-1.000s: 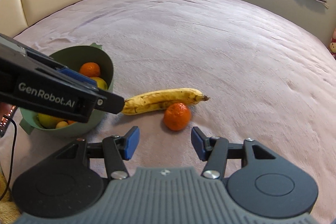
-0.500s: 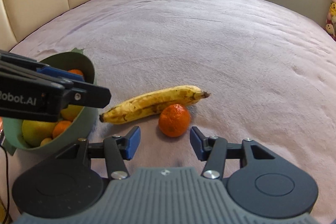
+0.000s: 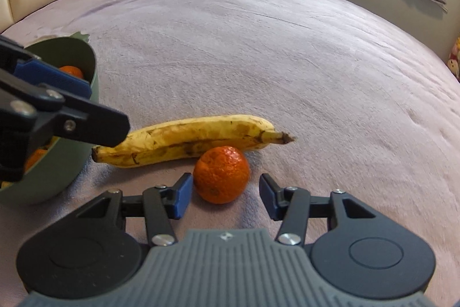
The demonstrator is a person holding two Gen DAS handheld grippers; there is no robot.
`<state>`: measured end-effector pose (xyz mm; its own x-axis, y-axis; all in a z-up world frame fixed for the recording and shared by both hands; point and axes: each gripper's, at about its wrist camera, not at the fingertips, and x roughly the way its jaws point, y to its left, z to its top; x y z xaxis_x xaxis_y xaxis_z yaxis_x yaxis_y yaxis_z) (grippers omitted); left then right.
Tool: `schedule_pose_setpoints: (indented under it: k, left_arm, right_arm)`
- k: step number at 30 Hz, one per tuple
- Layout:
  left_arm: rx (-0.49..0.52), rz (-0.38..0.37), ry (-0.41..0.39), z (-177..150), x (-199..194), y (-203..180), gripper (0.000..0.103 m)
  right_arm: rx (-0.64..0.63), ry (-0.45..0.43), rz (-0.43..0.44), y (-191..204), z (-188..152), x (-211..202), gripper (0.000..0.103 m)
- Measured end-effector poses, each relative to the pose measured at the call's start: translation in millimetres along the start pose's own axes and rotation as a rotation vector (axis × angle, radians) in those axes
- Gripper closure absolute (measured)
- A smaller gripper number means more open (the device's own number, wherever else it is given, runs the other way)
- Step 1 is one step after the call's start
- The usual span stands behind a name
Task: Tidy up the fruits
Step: 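Withdraw both open tools toward the banana and last mandarin, then grasp the mandarin with the right tool while the left tool grasps the banana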
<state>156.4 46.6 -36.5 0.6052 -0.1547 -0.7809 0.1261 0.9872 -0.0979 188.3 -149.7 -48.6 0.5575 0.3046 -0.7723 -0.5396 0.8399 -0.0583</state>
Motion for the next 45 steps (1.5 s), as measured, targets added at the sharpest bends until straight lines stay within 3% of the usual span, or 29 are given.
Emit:
schedule_pose_setpoints:
  k: [17,21,25,29,35,41,45]
  left_arm:
    - [0.020,-0.007,0.005,5,4,-5,0.043]
    - [0.075,-0.005,0.013,6,7,-14,0.043]
    - [0.195,0.016,0.035,4,15,-32,0.043]
    - [0.303,0.071,0.077,-2,29,-48,0.043]
    - [0.380,0.153,0.125,-5,50,-66,0.043]
    - [0.492,0.314,0.152,-11,74,-80,0.043]
    - [0.529,0.378,0.196,-14,90,-81,0.044]
  right_arm:
    - [0.024,0.002,0.027,-4,2,-1,0.061]
    - [0.066,0.015,0.004,-15,-2,-14,0.061]
    - [0.116,0.038,-0.020,-32,-7,-26,0.062]
    - [0.137,0.057,-0.048,-40,-11,-38,0.062]
    - [0.184,0.113,-0.054,-42,-28,-57,0.062]
    - [0.201,0.132,-0.053,-41,-38,-56,0.061]
    - [0.233,0.140,-0.049,-42,-38,-52,0.061]
